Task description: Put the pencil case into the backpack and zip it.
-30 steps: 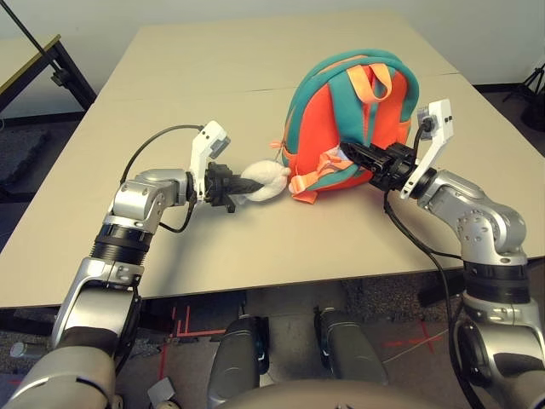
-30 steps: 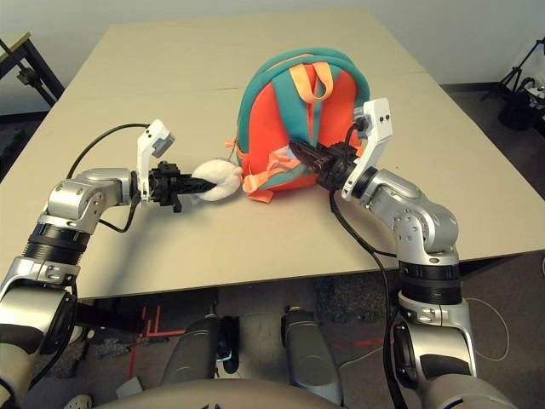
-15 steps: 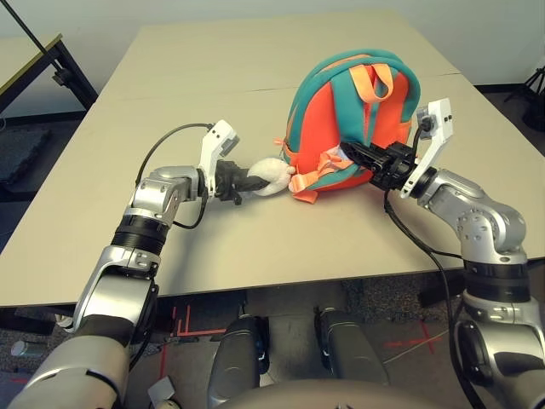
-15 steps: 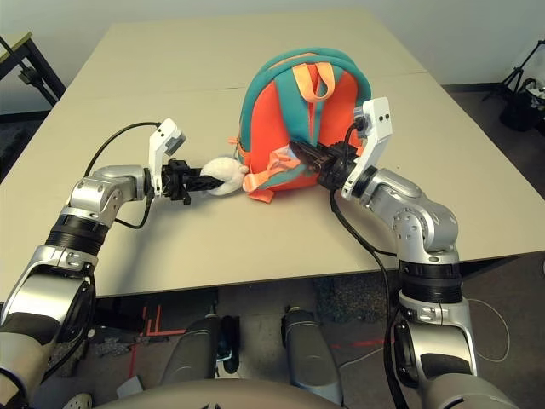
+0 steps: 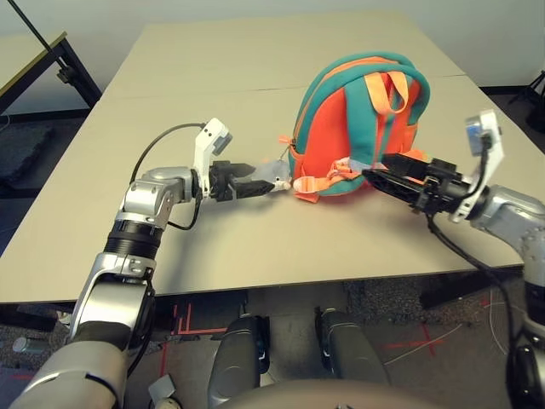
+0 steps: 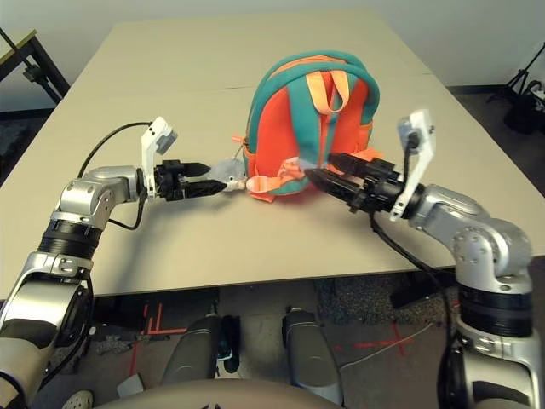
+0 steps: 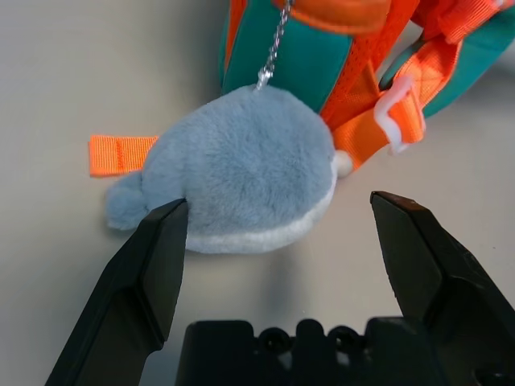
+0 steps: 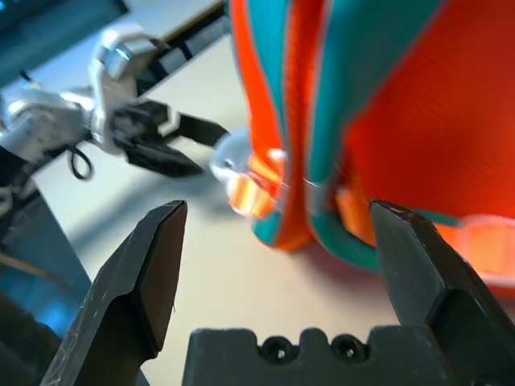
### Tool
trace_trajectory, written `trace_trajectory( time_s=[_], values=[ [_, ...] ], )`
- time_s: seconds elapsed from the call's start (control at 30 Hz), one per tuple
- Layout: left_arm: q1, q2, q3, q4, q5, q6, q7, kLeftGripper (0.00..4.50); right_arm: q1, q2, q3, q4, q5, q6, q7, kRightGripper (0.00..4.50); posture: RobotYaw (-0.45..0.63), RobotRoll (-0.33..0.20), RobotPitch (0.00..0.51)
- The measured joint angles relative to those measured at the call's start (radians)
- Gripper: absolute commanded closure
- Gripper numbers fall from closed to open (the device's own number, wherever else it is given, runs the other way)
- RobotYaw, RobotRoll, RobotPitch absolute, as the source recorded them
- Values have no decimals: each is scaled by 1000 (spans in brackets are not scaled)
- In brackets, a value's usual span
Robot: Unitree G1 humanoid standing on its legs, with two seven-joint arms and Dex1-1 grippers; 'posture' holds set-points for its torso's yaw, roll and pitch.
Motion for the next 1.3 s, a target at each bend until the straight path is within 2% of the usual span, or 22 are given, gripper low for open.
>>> trace_trajectory(
  time_s=[0.1, 0.27, 0.47, 0.6, 0.8, 1.03, 1.3],
  values=[
    [7, 6, 10, -5, -6, 2, 0, 0, 3, -9, -20, 30, -15, -23, -9, 29, -202, 0, 107],
    [48, 14, 51, -9, -12, -27, 26, 0, -15, 34, -44, 175, -158, -164, -146, 29, -194, 0, 112],
    [75, 25, 129, 15, -8, -155, 97, 0, -66, 104, -59, 350, -302, -350, -297, 29, -181, 0, 120],
    [100, -13, 242, 44, -9, -288, 236, 0, -97, 130, -81, 479, -366, -493, -348, 29, -181, 0, 120],
    [146, -58, 340, 81, -4, -464, 413, 0, -128, 157, -82, 612, -423, -650, -360, 29, -163, 0, 129],
    [158, -58, 420, 157, 38, -638, 618, 0, -153, 158, -82, 746, -486, -819, -364, 29, -146, 0, 136],
    [165, -47, 453, 239, 69, -732, 729, 0, -191, 158, -82, 850, -507, -955, -377, 29, -135, 0, 139]
  ],
)
